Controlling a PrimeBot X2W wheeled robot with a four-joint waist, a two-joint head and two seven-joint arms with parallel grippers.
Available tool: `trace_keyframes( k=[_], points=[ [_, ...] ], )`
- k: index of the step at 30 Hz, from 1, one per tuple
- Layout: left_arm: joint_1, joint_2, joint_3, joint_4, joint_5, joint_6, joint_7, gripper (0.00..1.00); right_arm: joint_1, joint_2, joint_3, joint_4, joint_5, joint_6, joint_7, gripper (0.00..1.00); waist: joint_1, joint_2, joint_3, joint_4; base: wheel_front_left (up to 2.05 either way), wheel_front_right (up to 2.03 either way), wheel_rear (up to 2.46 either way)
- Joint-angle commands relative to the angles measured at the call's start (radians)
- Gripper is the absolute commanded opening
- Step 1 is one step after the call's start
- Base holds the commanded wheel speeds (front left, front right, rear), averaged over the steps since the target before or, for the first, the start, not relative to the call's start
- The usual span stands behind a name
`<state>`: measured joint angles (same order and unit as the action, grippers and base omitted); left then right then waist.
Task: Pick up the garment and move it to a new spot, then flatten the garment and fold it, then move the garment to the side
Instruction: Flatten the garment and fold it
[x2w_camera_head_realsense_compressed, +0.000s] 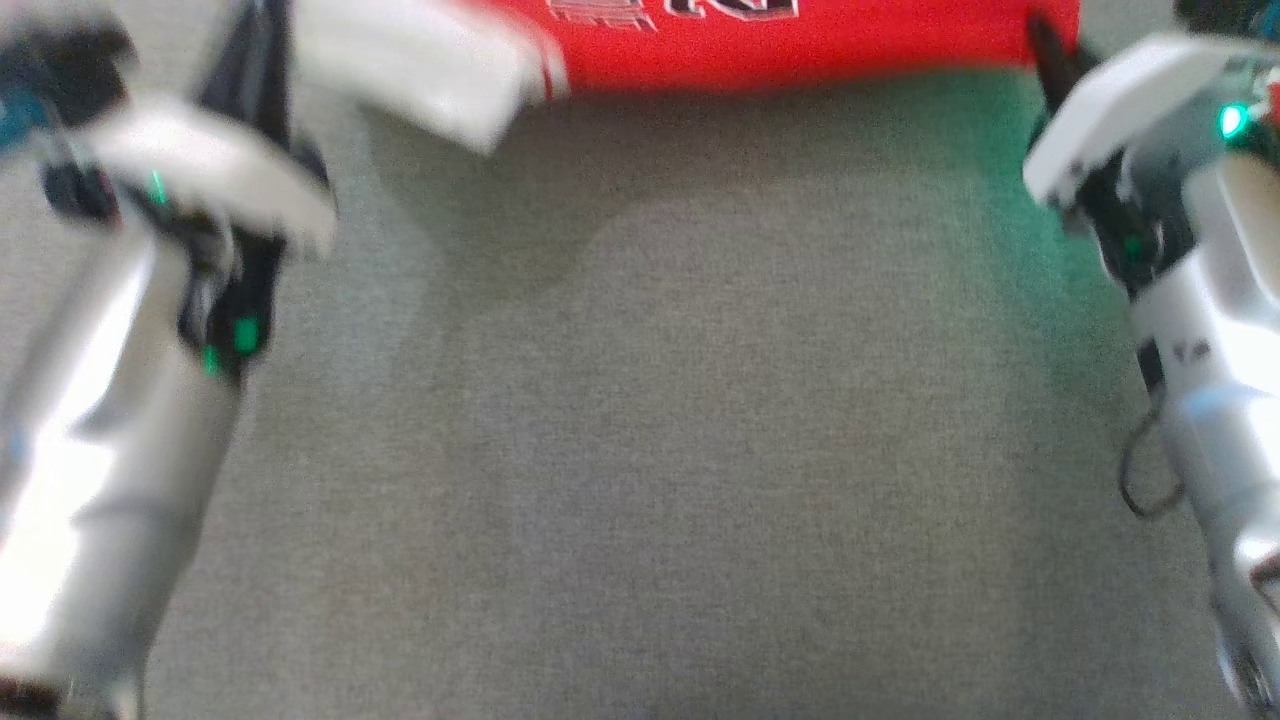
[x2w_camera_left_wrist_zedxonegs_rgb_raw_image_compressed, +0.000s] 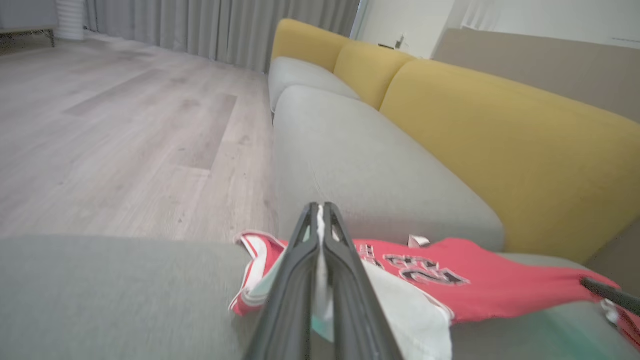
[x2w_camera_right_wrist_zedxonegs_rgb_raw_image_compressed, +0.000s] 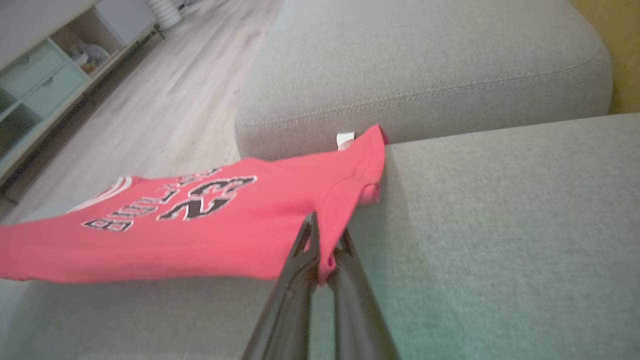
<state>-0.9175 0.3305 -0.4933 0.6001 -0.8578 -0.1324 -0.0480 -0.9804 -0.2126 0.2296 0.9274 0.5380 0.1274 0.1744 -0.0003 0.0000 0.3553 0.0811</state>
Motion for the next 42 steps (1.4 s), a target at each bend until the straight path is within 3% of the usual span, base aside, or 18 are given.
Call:
trace_keyframes(
  k=[1, 12, 25, 34, 42],
  points=[
    [0.02, 0.087, 0.015, -0.069, -0.03, 0.002, 0.01, 0.0, 0.015, -0.019, 0.045, -0.053, 0.018, 0.003, 0.023, 0.0, 0.0003, 0.0, -0.041, 0.014, 0.0, 0.0, 0.0],
    [0.386, 0.31, -0.139, -0.385, -0.242, 0.002, 0.192, 0.0, 0.275, -0.218, 0.265, -0.207, 0.18, 0.003, 0.138, 0.0, 0.0003, 0.0, -0.216, 0.047, 0.0, 0.0, 0.0],
    [0.6, 0.487, -0.223, -0.672, -0.39, 0.005, 0.305, 0.0, 0.499, -0.327, 0.364, -0.377, 0.41, 0.003, 0.305, 0.0, 0.0003, 0.0, -0.362, 0.044, 0.0, 0.0, 0.0],
    [0.664, 0.527, -0.225, -0.747, -0.386, 0.048, 0.29, 0.0, 0.601, -0.395, 0.348, -0.506, 0.484, 0.003, 0.383, 0.0, 0.0003, 0.0, -0.371, 0.047, 0.0, 0.0, 0.0],
    [0.607, 0.511, -0.221, -0.721, -0.333, 0.07, 0.287, 0.0, 0.566, -0.364, 0.287, -0.526, 0.453, 0.003, 0.404, 0.0, 0.0003, 0.0, -0.308, 0.042, 0.0, 0.0, 0.0]
  ],
)
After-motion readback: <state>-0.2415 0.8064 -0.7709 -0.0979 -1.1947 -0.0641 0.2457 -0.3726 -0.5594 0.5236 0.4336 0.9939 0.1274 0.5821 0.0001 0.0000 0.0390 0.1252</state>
